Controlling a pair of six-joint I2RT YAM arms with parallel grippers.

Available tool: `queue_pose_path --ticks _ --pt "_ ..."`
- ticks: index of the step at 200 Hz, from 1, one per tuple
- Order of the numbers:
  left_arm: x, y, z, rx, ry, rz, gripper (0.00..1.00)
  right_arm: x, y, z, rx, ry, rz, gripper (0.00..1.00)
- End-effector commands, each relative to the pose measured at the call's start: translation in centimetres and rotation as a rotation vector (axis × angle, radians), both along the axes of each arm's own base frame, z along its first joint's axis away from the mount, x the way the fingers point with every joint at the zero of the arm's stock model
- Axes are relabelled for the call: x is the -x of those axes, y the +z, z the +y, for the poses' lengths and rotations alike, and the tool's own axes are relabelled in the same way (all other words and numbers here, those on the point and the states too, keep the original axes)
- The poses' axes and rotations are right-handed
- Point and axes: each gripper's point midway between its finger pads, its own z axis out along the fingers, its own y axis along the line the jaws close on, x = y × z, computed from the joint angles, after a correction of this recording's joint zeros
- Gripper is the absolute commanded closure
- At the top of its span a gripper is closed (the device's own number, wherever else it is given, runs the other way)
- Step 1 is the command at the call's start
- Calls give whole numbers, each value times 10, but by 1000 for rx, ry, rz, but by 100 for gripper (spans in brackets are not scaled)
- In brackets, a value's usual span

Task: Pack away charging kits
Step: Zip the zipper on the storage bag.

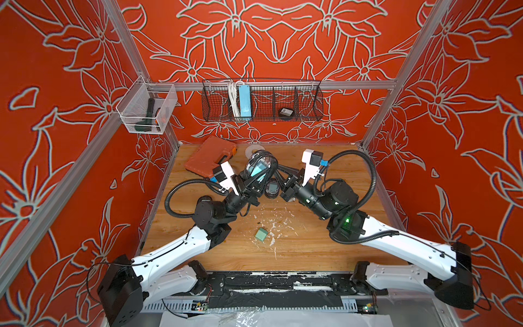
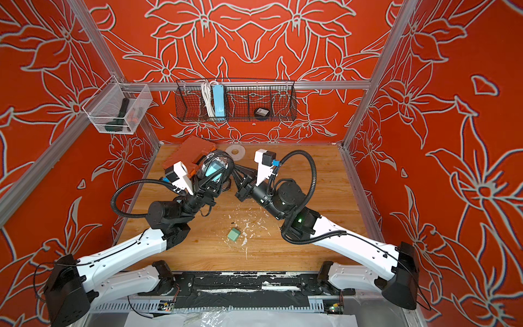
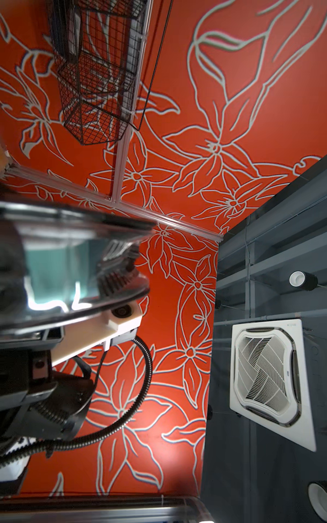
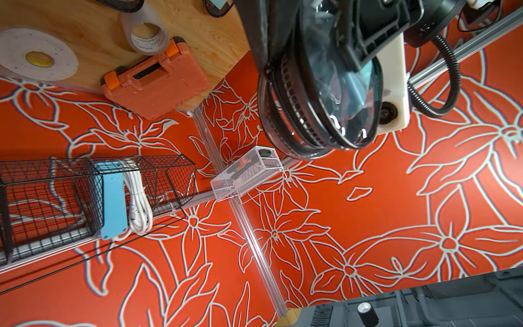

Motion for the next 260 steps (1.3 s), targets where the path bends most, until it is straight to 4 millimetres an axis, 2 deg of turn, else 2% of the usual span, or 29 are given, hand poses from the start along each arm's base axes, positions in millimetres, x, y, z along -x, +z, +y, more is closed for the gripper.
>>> queue_pose_path --ticks 1,7,10,15,40,78,99,135,173,195,218,236,260 --pt "12 13 3 -7 -24 -28 96 -2 10 -16 21 -76 -38 100" --pt "7 7 0 -30 -11 -2 98 -3 11 -18 47 -87 -45 100" --pt "13 13 6 -19 -8 -8 99 -2 13 -18 63 -88 -57 100" --pt "11 11 8 -27 2 10 100 -1 15 -20 91 -97 -77 100" --pt "16 2 6 -115 -3 44 100 -12 24 -33 231 -197 -135 100" --pt "24 -9 4 -226 -45 141 100 -9 38 -46 341 -248 -282 100" --pt "23 -15 8 -273 -34 226 100 -12 39 -54 410 -299 -336 100" --pt "20 -31 6 -368 -55 389 100 -17 32 -51 518 -323 -452 100" --pt "3 -67 6 -465 0 534 100 1 17 -32 629 -209 -683 100" --pt "-2 -84 4 -517 -1 585 100 -12 9 -38 701 -264 -712 100" --pt "3 -92 -1 -543 -44 590 100 -31 1 -48 735 -313 -697 100" --pt "5 -98 -4 -565 -65 595 100 -30 -13 -43 778 -243 -741 100" --pt "-5 -120 -6 -619 -35 644 100 -25 -22 -37 821 -179 -815 100"
